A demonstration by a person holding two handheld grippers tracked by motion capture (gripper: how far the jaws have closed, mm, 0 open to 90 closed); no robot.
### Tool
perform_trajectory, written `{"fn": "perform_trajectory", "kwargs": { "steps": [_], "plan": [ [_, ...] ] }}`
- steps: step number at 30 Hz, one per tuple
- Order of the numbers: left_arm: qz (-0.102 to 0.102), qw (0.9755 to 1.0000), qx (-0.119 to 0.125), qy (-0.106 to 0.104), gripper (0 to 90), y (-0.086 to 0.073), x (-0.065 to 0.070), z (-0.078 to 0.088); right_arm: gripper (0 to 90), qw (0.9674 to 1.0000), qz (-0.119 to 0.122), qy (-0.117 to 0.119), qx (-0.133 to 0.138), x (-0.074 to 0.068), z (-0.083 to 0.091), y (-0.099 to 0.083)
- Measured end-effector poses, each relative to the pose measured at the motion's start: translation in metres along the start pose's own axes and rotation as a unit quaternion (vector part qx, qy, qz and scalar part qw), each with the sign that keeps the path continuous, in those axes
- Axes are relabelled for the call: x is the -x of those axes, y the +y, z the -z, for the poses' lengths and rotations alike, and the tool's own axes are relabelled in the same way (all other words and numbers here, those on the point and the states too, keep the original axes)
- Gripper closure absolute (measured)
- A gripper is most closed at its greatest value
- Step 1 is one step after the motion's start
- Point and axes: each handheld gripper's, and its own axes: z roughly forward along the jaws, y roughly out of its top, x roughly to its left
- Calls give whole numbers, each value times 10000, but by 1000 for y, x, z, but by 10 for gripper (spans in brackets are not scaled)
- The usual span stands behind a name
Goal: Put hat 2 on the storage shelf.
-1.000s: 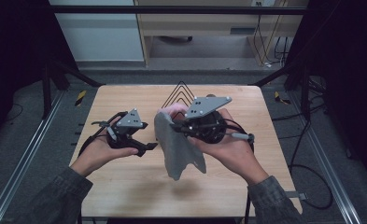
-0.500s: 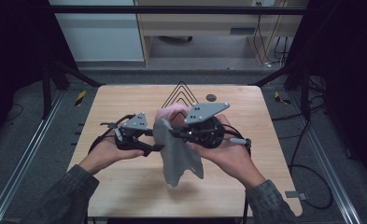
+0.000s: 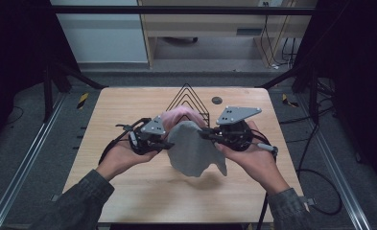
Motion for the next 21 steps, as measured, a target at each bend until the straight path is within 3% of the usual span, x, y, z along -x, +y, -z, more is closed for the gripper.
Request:
{"fn": "perform_trajectory", "kwargs": {
  "steps": [11,21],
  "plan": [
    [-188,9993,-87,318,881,30,-2,31,857,9996,-82,-269,87,13,12,4],
    [-231,9975,105,657,882,56,-11,60,856,9986,30,-474,239,21,25,33]
  ]
}}
